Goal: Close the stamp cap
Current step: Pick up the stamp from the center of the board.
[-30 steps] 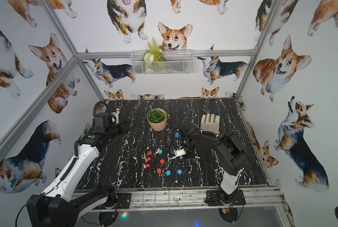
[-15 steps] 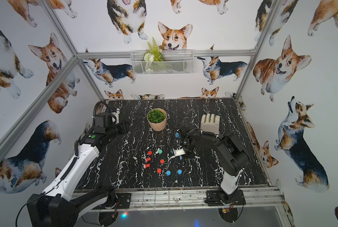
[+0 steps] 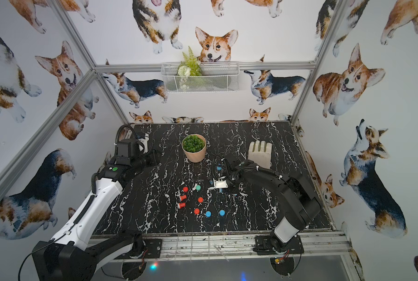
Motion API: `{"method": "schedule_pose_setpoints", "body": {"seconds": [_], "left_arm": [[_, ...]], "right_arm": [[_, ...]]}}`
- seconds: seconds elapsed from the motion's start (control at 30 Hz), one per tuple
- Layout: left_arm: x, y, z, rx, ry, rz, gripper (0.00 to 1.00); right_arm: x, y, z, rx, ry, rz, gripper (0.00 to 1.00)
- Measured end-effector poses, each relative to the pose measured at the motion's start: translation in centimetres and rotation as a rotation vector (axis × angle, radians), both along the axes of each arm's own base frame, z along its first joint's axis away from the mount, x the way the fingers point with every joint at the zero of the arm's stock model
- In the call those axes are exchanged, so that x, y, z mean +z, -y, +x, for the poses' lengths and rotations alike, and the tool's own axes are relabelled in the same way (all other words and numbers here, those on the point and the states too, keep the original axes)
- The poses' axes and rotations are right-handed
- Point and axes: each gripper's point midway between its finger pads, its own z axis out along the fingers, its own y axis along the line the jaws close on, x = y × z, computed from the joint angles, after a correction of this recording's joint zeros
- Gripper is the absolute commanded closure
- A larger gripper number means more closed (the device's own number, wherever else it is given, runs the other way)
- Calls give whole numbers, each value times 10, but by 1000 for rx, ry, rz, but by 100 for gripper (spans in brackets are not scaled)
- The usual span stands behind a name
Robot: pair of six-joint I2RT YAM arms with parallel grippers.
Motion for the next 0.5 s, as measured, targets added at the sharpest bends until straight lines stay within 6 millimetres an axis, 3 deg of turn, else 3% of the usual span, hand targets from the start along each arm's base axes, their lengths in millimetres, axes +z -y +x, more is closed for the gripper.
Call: {"method": "schedule_pose_setpoints", "body": {"seconds": [0.23,0.5], "left_arm": [[26,37,-8,-80,-34,-96,46],[21,99,-39,-214,-173,-230,44]], "right_arm": [[39,-20,3,-123,46,127,89],[99,-36,10,-234,137,346,91]]}}
